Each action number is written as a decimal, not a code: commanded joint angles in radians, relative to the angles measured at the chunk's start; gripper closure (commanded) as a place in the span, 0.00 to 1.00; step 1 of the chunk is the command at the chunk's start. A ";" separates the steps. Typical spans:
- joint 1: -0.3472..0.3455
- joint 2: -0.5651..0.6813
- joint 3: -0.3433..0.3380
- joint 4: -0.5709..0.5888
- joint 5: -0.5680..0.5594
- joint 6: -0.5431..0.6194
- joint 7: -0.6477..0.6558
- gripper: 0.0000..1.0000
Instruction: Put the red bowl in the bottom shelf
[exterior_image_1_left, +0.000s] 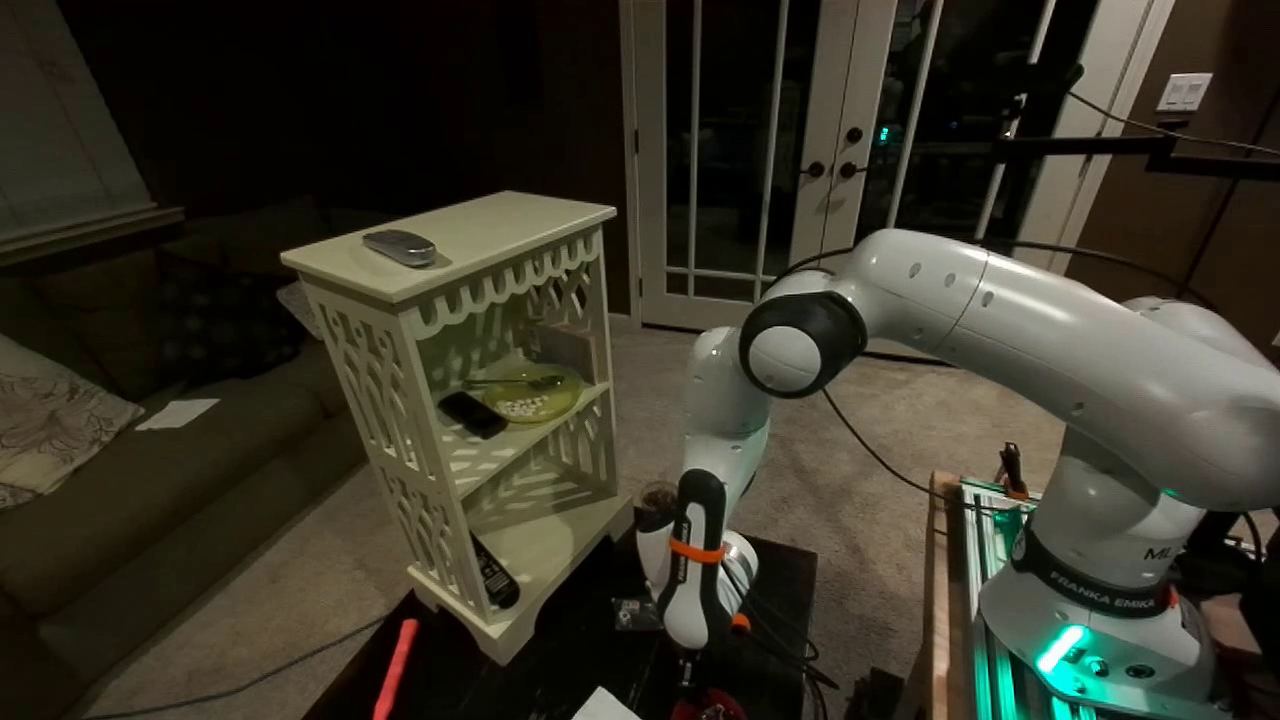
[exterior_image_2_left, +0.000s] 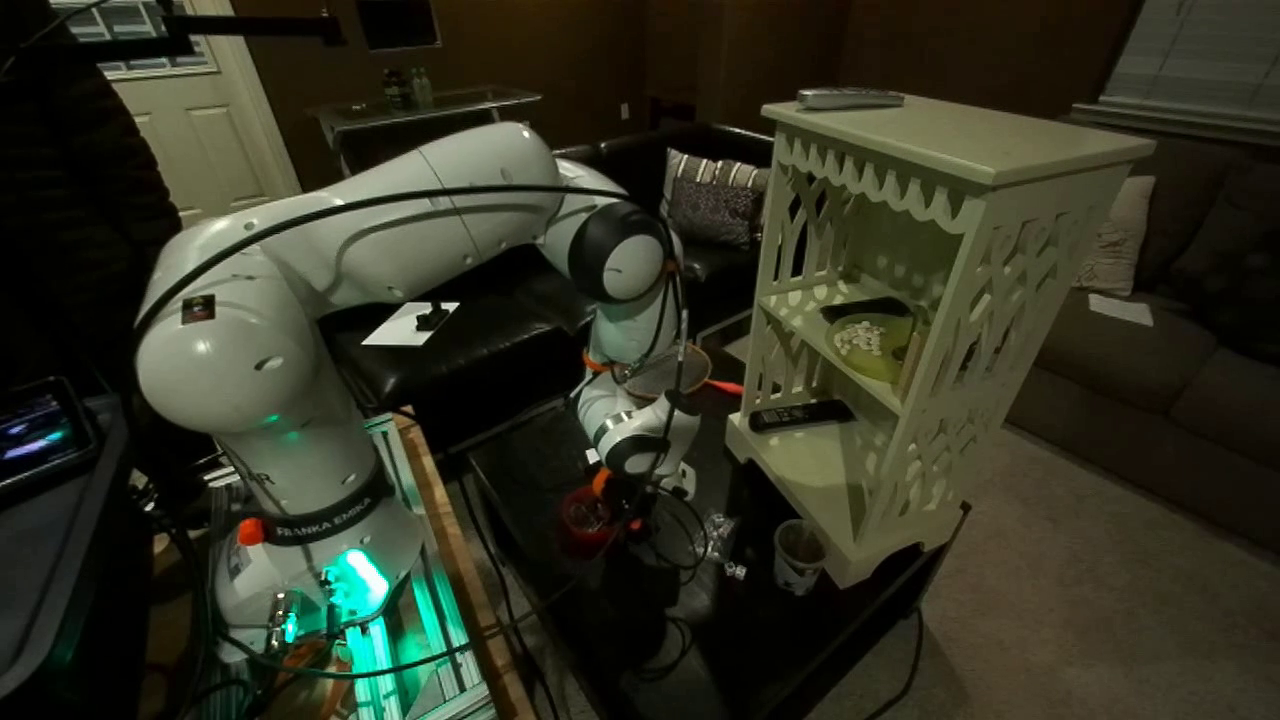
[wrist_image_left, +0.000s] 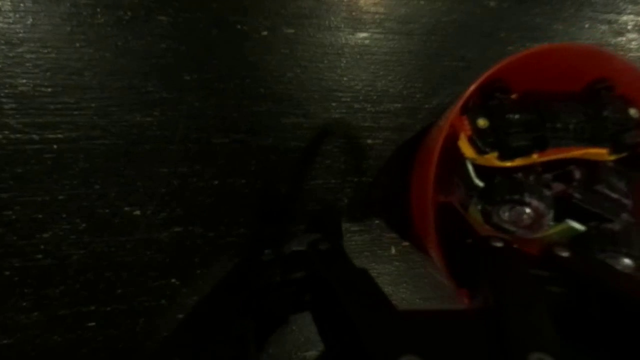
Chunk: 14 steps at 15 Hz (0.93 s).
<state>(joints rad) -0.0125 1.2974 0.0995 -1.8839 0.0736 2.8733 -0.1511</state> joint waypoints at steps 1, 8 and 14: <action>-0.033 0.018 0.025 0.030 -0.029 -0.030 -0.002 0.78; -0.189 -0.009 0.136 -0.047 0.001 0.016 -0.054 1.00; -0.570 -0.013 0.380 -0.187 -0.001 0.111 -0.226 0.99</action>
<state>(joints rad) -0.3951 1.3005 0.3702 -1.9623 0.0757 2.9182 -0.2802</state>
